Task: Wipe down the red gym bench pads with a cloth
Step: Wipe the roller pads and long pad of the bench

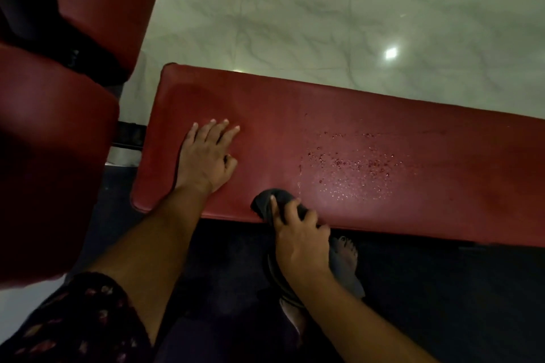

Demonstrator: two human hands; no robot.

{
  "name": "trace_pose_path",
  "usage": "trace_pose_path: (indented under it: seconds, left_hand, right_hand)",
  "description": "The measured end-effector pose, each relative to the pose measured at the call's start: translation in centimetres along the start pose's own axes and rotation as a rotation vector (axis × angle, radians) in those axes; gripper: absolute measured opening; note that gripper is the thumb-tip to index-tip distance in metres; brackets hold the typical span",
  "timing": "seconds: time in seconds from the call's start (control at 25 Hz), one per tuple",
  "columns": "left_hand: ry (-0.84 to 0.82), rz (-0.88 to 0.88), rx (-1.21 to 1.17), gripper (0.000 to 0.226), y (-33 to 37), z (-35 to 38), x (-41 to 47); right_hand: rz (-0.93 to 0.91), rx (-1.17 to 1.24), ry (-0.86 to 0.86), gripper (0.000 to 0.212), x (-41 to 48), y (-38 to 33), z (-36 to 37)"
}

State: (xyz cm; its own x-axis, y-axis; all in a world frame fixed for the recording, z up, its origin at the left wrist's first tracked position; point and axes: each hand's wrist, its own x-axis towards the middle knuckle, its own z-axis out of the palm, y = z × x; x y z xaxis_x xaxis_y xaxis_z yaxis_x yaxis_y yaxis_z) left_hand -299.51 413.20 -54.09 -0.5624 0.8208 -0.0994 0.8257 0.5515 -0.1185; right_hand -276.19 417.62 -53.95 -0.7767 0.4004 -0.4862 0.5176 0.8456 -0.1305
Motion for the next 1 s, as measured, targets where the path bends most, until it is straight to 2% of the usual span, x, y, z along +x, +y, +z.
trace_pose_path:
  seconds: [0.12,0.2,0.28,0.4,0.48,0.84,0.92,1.0]
  left_hand:
    - [0.02,0.022,-0.046,0.059,1.5,-0.7,1.5]
    - [0.046,0.087,-0.036,0.061,3.8,0.1,1.9]
    - [0.005,0.119,-0.033,0.063,5.0,1.2,1.9]
    - [-0.019,0.07,-0.069,0.063,4.6,2.3,2.1]
    - [-0.002,0.072,-0.058,0.063,4.5,2.2,2.2]
    - [0.072,0.063,-0.076,0.061,4.5,2.6,2.3]
    - [0.073,0.068,-0.078,0.061,4.6,2.7,2.2]
    - [0.075,0.082,-0.069,0.062,4.5,2.8,2.2]
  right_hand:
    - [-0.056,-0.017,0.102,0.086,-0.8,2.4,1.4]
    - [-0.046,-0.03,0.156,0.084,-1.0,3.8,2.4]
    - [0.006,-0.01,0.168,0.076,0.0,4.8,1.3]
    - [0.126,0.034,0.108,0.062,4.7,5.9,-1.8]
    - [0.138,0.064,0.125,0.058,8.3,6.3,-4.2]
    - [0.177,0.004,0.117,0.057,20.8,8.8,-11.5]
    - [0.231,0.049,0.065,0.058,22.6,9.4,-12.6]
    - [0.336,0.209,0.011,0.055,23.7,9.8,-13.3]
